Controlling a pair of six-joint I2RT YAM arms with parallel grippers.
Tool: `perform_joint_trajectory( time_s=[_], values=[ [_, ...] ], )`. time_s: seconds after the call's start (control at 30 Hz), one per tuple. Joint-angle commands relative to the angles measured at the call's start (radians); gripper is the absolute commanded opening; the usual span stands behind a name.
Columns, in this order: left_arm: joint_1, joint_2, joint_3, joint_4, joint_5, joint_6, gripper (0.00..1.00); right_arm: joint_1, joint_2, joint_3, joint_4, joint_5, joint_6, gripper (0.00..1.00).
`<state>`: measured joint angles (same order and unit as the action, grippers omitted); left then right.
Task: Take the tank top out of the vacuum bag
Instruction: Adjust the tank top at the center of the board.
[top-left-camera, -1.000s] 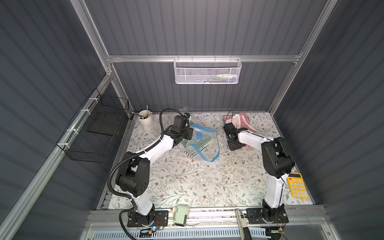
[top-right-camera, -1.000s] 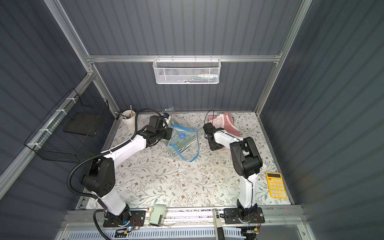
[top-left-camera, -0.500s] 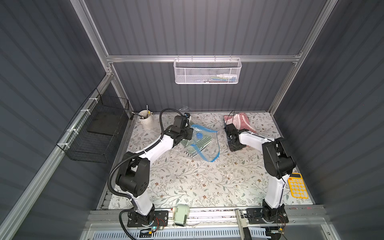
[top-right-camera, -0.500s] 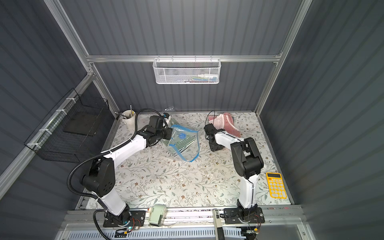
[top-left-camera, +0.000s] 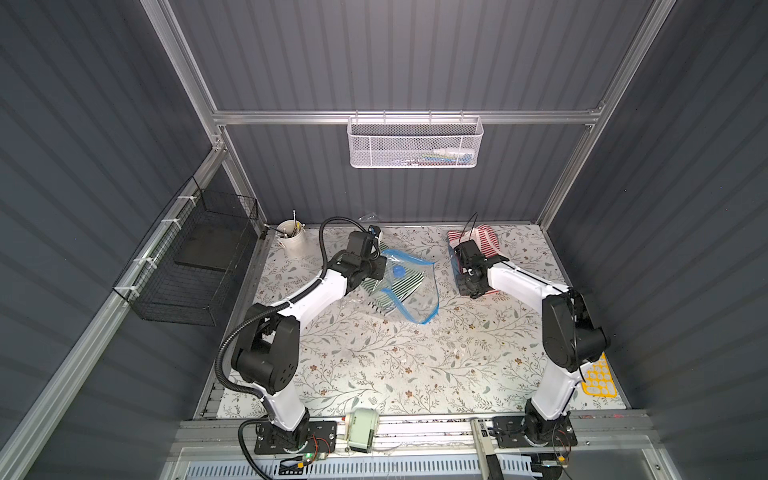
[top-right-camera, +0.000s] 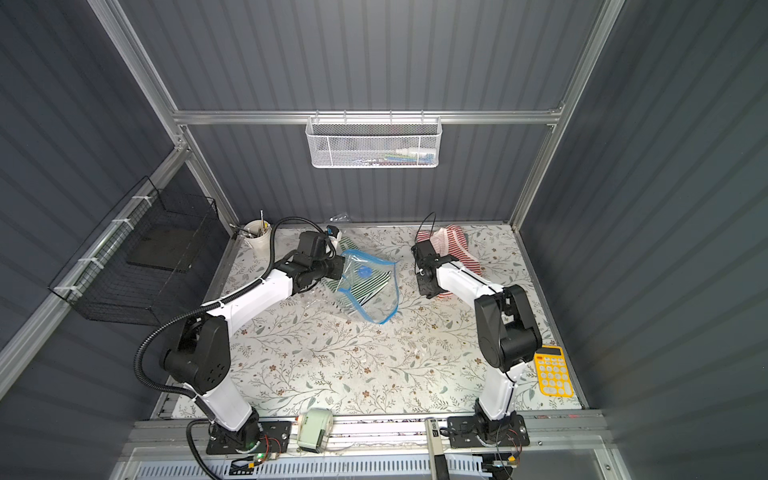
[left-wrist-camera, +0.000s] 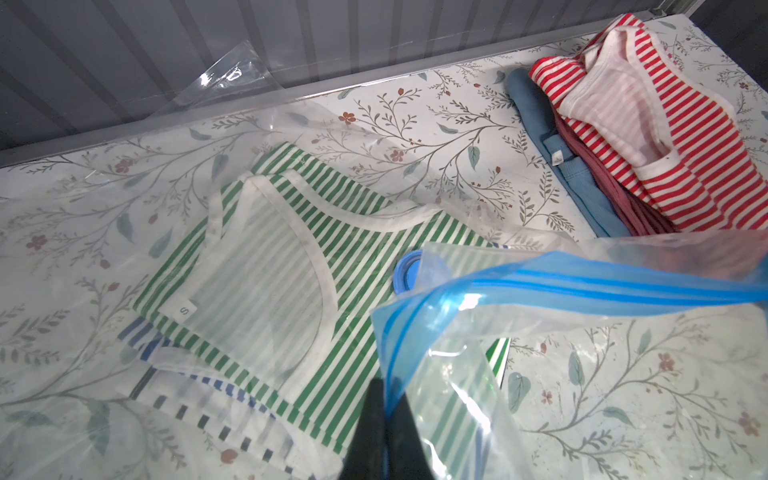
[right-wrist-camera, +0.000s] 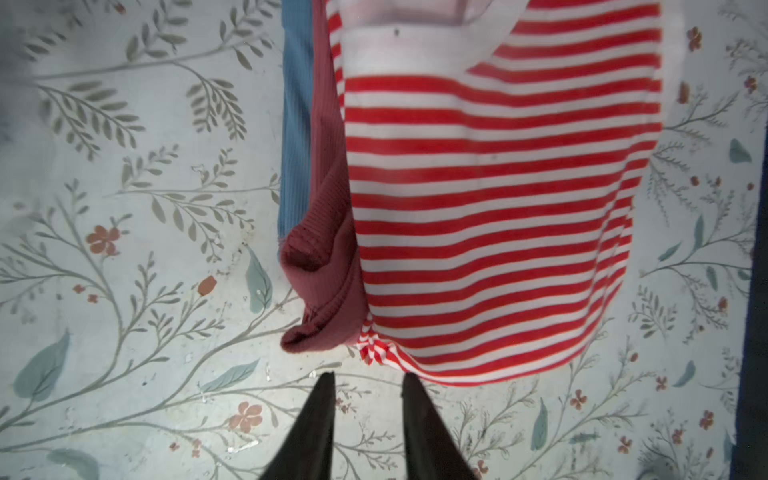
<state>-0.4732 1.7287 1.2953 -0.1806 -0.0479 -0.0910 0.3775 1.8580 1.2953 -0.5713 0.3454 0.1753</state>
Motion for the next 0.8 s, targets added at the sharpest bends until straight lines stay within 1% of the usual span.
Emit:
perform_joint_trajectory(
  time_s=[0.0,0.23,0.53,0.57,0.63,0.67,0.7,0.73,0.77],
  values=[
    [-0.002,0.014,0.03,-0.031,0.011,-0.002,0.0,-0.002,0.028,-0.028,-0.021,0.034,0.004,0.35],
    [-0.004,0.019,0.031,-0.03,0.013,-0.003,0.0,-0.003,0.064,-0.019,-0.009,0.127,0.0,0.33],
    [-0.005,0.022,0.031,-0.03,0.011,-0.001,0.0,-0.008,0.157,0.065,-0.084,0.102,-0.012,0.32],
    [-0.005,0.022,0.031,-0.03,0.011,-0.001,0.0,-0.008,0.161,0.069,-0.086,0.104,-0.011,0.31],
    [-0.005,0.022,0.03,-0.031,0.013,-0.002,0.0,-0.013,0.167,0.076,-0.09,0.106,-0.009,0.27],
    [-0.005,0.022,0.031,-0.031,0.013,-0.001,0.0,-0.014,0.17,0.081,-0.093,0.101,-0.01,0.24],
    [-0.006,0.022,0.031,-0.031,0.013,-0.001,0.0,-0.015,0.173,0.084,-0.095,0.098,-0.01,0.17],
    [-0.007,0.022,0.031,-0.031,0.011,-0.001,0.0,-0.017,0.174,0.086,-0.097,0.099,-0.008,0.08],
    [-0.007,0.019,0.03,-0.032,0.011,-0.002,0.0,-0.019,0.174,0.088,-0.098,0.095,-0.008,0.03]
  ],
)
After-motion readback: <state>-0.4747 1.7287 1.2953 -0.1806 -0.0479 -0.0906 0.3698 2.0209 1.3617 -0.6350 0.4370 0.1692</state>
